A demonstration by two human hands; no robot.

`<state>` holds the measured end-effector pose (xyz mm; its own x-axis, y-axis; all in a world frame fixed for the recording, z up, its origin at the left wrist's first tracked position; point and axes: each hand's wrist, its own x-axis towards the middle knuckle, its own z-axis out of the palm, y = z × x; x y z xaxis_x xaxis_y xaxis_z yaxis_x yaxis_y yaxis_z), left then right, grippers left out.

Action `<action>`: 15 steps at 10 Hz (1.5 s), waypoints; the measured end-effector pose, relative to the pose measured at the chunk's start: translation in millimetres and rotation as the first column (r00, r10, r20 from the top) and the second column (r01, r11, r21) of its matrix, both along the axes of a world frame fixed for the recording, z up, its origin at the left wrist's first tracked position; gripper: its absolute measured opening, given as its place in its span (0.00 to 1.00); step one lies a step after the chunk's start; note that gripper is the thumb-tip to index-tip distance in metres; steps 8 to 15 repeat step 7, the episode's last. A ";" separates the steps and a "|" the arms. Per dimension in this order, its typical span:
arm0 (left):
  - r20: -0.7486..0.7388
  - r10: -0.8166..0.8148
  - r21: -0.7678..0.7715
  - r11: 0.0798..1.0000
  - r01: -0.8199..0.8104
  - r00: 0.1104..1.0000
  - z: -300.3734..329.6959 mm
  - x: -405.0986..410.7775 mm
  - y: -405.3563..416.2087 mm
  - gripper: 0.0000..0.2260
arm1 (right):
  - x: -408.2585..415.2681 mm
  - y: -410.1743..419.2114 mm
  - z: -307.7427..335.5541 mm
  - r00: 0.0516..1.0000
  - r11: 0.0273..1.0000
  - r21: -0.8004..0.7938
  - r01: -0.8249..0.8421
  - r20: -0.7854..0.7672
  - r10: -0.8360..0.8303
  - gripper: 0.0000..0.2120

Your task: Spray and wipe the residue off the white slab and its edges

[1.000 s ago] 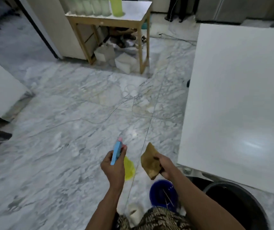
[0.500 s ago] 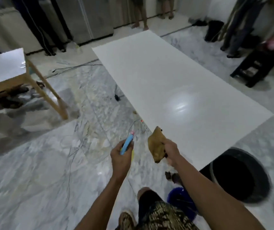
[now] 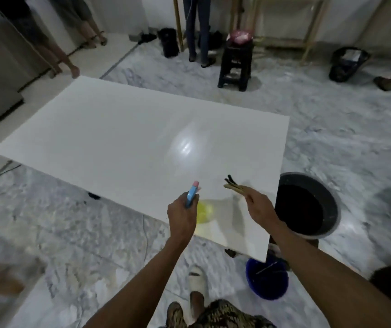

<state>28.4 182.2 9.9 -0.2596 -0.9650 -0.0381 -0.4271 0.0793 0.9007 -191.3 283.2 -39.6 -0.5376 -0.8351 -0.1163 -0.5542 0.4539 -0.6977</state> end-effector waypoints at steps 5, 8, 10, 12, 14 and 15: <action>0.172 -0.124 0.026 0.992 0.121 0.977 -6.4 -46.0 -62.5 0.10 | 48.7 17.2 -91.9 0.877 0.833 0.477 -0.280 -0.225 0.424 0.25; 0.222 -0.264 0.062 0.965 0.256 0.939 5.0 -45.0 -69.5 0.13 | 55.8 13.1 -78.7 0.934 0.859 0.471 -0.203 -0.169 0.314 0.28; 0.222 -0.264 0.062 0.965 0.256 0.939 5.0 -45.0 -69.5 0.13 | 55.8 13.1 -78.7 0.934 0.859 0.471 -0.203 -0.169 0.314 0.28; 0.222 -0.264 0.062 0.965 0.256 0.939 5.0 -45.0 -69.5 0.13 | 55.8 13.1 -78.7 0.934 0.859 0.471 -0.203 -0.169 0.314 0.28; 0.222 -0.264 0.062 0.965 0.256 0.939 5.0 -45.0 -69.5 0.13 | 55.8 13.1 -78.7 0.934 0.859 0.471 -0.203 -0.169 0.314 0.28; 0.222 -0.264 0.062 0.965 0.256 0.939 5.0 -45.0 -69.5 0.13 | 55.8 13.1 -78.7 0.934 0.859 0.471 -0.203 -0.169 0.314 0.28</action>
